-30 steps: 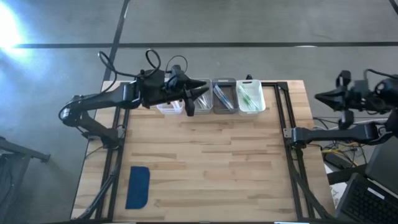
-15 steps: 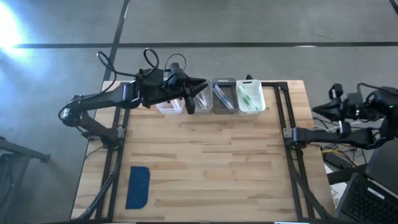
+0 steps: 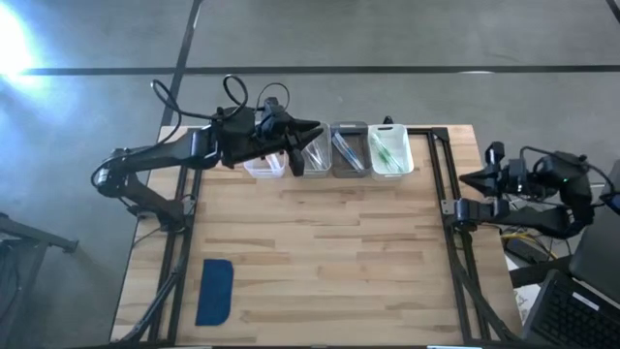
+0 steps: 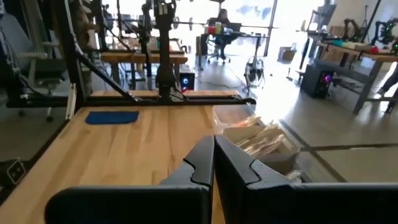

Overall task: Pick & Place Toothbrushes
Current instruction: Adjust the gray bin

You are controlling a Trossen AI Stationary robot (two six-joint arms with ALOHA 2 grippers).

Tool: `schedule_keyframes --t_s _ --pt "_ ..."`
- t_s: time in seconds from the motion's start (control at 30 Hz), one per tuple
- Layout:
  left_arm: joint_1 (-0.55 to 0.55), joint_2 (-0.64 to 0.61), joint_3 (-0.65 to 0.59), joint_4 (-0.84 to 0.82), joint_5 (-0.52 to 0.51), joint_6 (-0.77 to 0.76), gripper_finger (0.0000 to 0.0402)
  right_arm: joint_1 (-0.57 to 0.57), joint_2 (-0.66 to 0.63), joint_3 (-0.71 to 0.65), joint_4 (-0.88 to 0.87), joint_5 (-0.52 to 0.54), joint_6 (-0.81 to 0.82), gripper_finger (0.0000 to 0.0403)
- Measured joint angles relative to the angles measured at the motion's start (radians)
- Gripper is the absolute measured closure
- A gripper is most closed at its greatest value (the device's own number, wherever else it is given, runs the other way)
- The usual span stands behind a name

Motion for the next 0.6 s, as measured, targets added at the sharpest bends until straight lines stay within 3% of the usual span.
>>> schedule_keyframes --t_s 0.13,0.6 --pt "0.001 0.000 0.000 -0.001 0.000 0.005 0.0319 0.000 -0.109 -0.115 0.007 0.004 0.025 0.0395" --pt "0.004 0.002 -0.001 -0.005 -0.015 0.001 0.0319 0.001 -0.074 -0.169 -0.002 0.060 0.017 0.0394"
